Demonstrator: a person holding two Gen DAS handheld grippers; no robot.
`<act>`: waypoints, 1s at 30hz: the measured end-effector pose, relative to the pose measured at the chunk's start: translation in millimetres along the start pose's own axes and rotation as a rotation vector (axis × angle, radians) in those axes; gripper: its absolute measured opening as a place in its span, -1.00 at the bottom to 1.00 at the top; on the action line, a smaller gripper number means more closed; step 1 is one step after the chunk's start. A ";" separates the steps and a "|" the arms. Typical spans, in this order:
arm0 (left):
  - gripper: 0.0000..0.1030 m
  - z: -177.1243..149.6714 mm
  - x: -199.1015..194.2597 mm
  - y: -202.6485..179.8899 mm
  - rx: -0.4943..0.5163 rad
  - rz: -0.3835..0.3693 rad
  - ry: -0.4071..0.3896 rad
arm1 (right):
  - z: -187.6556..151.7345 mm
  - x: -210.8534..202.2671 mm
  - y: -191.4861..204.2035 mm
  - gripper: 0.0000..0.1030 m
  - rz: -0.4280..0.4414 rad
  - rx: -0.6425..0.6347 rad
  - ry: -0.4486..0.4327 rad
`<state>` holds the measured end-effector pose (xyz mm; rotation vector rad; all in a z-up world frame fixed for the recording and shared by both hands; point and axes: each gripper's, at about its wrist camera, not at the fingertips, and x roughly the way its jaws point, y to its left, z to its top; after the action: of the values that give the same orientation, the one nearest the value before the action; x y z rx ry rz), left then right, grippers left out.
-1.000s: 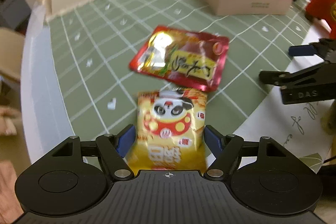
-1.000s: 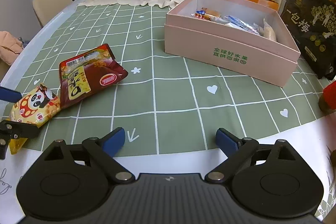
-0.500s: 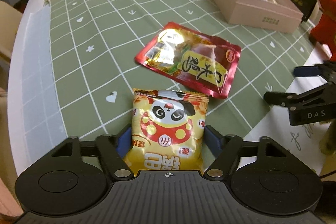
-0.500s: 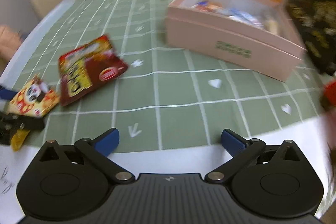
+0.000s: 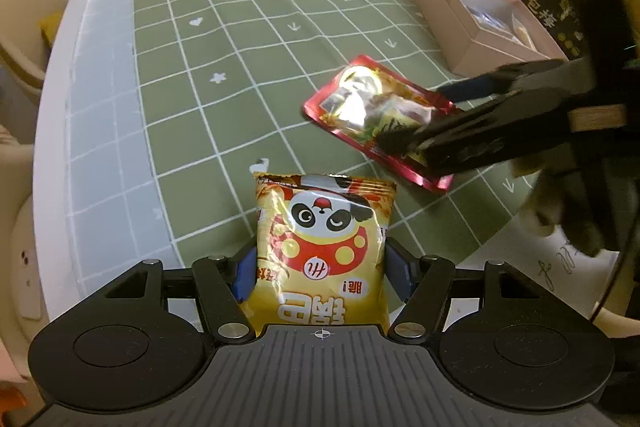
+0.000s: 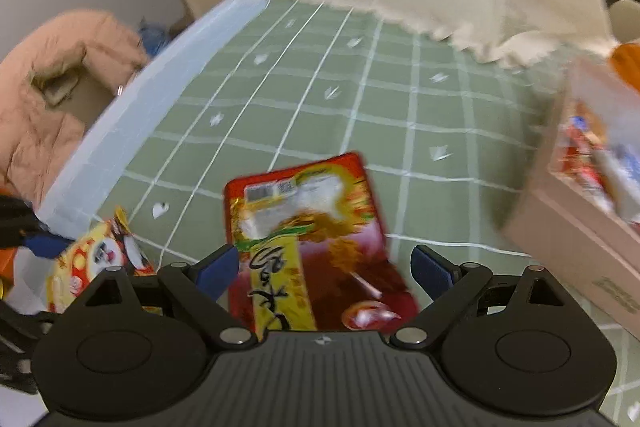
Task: Organize snacks
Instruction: 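Grasp the red yellow-labelled snack bag with the right gripper while the left holds the panda packet, then carry the panda packet into the pink box and open the left gripper while the right carries the red bag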
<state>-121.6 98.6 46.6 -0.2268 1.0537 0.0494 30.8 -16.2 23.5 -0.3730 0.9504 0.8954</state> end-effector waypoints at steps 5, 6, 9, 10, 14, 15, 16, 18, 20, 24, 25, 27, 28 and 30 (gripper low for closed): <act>0.35 0.4 1.0 4.5 -0.022 -0.009 0.009 | -6.3 9.5 21.0 0.86 -0.025 -0.117 0.003; 0.35 0.0 1.6 5.3 -0.027 -0.011 0.011 | -8.6 8.7 21.8 0.86 -0.023 -0.121 0.003; 0.35 0.4 4.2 5.1 -0.035 -0.019 0.020 | -9.8 2.9 19.0 0.73 -0.023 -0.104 0.013; 0.35 0.5 5.2 4.4 -0.033 -0.021 0.024 | -12.5 0.3 18.6 0.68 -0.027 -0.100 0.017; 0.35 1.7 6.5 -2.6 -0.013 -0.029 0.034 | -28.3 -17.1 22.1 0.54 -0.056 -0.110 -0.004; 0.35 1.5 6.5 -5.3 -0.008 -0.032 0.036 | -33.7 -23.4 22.5 0.52 -0.062 -0.106 -0.013; 0.35 2.0 6.7 -8.1 -0.003 -0.036 0.038 | -38.2 -28.4 22.0 0.46 -0.066 -0.096 -0.018; 0.35 3.9 7.8 -16.0 0.014 -0.044 0.043 | -48.9 -42.9 14.2 0.45 -0.069 -0.044 -0.026; 0.35 6.1 8.7 -24.3 0.034 -0.057 0.045 | -56.8 -58.4 3.0 0.44 -0.077 0.015 -0.045; 0.35 18.5 8.6 -46.9 0.094 -0.114 0.038 | -72.3 -97.1 -27.2 0.44 -0.126 0.146 -0.095; 0.35 25.6 7.5 -53.4 0.107 -0.141 0.032 | -75.6 -104.4 -32.5 0.44 -0.146 0.165 -0.106; 0.35 43.7 3.8 -66.3 0.132 -0.189 0.008 | -82.5 -120.5 -43.2 0.45 -0.209 0.201 -0.129; 0.35 53.9 1.4 -72.4 0.144 -0.206 -0.010 | -86.6 -128.0 -47.5 0.45 -0.237 0.216 -0.135; 0.35 79.4 -5.0 -83.8 0.155 -0.243 -0.064 | -93.9 -141.2 -57.4 0.45 -0.283 0.253 -0.148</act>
<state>-43.7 33.7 102.2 -0.2097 0.9545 -0.2425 -12.5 -179.5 82.8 -0.2144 0.8376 0.5297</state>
